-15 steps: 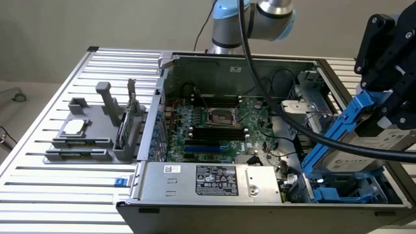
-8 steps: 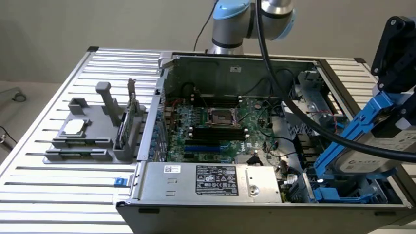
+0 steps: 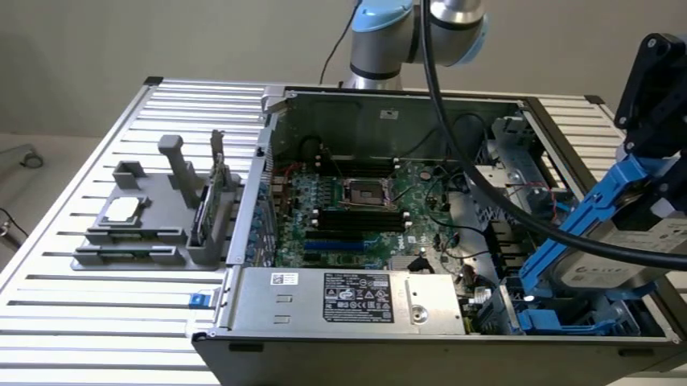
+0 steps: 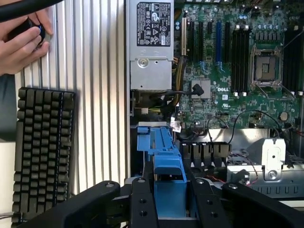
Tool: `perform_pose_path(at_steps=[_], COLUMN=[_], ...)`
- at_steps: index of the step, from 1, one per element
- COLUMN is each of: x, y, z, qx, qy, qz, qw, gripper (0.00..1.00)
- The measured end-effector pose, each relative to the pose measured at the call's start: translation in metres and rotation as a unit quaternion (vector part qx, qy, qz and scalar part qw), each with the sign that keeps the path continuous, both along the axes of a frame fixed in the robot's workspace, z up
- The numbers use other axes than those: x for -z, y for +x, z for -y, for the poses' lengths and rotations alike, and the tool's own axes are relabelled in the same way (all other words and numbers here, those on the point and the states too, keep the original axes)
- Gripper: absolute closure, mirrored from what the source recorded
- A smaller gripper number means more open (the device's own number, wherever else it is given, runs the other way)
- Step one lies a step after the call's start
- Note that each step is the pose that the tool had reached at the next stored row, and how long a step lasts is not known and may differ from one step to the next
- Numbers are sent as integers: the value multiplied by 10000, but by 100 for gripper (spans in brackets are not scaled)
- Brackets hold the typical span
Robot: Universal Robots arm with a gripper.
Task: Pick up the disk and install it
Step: 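Pick up the disk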
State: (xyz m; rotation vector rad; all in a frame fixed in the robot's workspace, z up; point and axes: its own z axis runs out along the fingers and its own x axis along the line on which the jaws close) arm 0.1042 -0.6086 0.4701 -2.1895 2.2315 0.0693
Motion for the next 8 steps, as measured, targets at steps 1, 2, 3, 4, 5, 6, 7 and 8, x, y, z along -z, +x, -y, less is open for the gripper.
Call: perform_pose_path(at_steps=[1,2,3,4,5,6,7,8], x=[4,8,10,13,15,17,18,18], y=[0,1,1,1,1,1,1,0], z=[-4,-10,-18,-30,-42,-51,-53,-53], qx=[10,17,21,22,23,23,24,24], qy=[0,1,0,0,0,0,0,0], qz=[0,0,0,0,0,0,0,0], qw=[10000,10000,10000,10000,10000,10000,10000,10000], gripper=[67,67,67,67,67,67,67,67])
